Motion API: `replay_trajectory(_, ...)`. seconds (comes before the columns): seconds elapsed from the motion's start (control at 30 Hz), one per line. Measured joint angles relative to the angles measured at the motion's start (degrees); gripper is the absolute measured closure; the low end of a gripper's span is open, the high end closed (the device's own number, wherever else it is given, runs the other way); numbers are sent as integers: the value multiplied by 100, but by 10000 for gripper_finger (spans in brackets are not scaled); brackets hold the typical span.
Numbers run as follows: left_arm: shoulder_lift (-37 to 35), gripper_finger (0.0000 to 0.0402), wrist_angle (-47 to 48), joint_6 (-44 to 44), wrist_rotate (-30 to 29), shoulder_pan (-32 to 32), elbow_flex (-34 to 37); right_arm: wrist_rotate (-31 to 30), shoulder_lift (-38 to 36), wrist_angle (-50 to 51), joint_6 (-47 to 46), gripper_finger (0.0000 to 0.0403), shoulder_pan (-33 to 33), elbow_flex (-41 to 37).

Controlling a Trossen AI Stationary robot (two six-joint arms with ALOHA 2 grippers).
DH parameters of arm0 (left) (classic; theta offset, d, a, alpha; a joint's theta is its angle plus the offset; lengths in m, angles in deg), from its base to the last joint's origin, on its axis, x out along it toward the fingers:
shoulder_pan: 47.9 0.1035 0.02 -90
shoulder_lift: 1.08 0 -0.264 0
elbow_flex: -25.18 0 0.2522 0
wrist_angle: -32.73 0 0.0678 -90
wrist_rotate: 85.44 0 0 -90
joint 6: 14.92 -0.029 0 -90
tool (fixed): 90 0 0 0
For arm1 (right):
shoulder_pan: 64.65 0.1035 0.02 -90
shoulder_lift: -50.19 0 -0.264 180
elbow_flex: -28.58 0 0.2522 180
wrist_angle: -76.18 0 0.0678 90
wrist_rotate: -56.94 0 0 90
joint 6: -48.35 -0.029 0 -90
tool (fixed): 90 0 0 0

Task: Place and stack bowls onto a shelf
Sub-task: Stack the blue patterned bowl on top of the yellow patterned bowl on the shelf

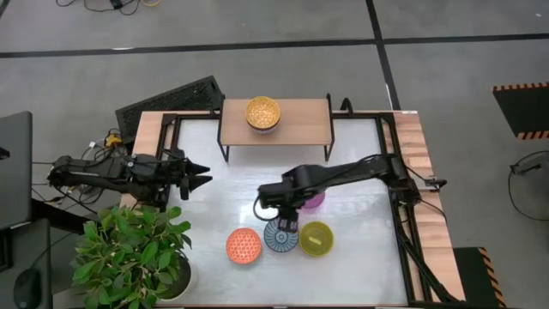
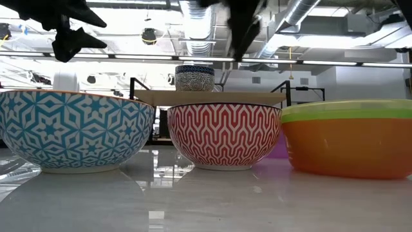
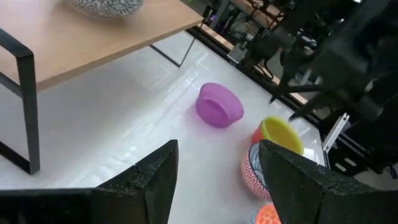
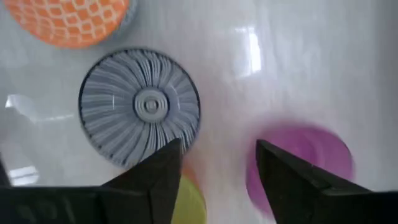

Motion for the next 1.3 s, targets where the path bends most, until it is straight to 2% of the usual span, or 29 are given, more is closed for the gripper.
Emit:
replay_trajectory(0.13,1,194,2,-26,147,-2,0,329,395,-733,426,165,-15,-156)
replay_trajectory(0.3,0,194,2,74,135,-3,0,772,924,-1047,482,171,45,-198)
replay_trajectory(0.53,-1,194,102,198,133,-4,0,775,1437,-1128,552,173,165,-195)
replay_trajectory(0.7,-1,194,144,305,197,-4,0,755,1377,-1179,352,173,136,-195)
replay_trajectory(0.9,0,194,140,204,151,-4,0,654,835,-1044,339,173,175,-195)
replay_trajectory(1.07,-1,194,217,197,106,-4,0,-356,497,-1092,526,173,129,-190)
replay_trajectory(1.17,-1,194,315,197,104,-4,0,-279,522,-1140,603,173,-64,-190)
replay_trajectory(1.3,-1,194,414,197,100,-4,0,168,704,-1230,848,173,-252,-191)
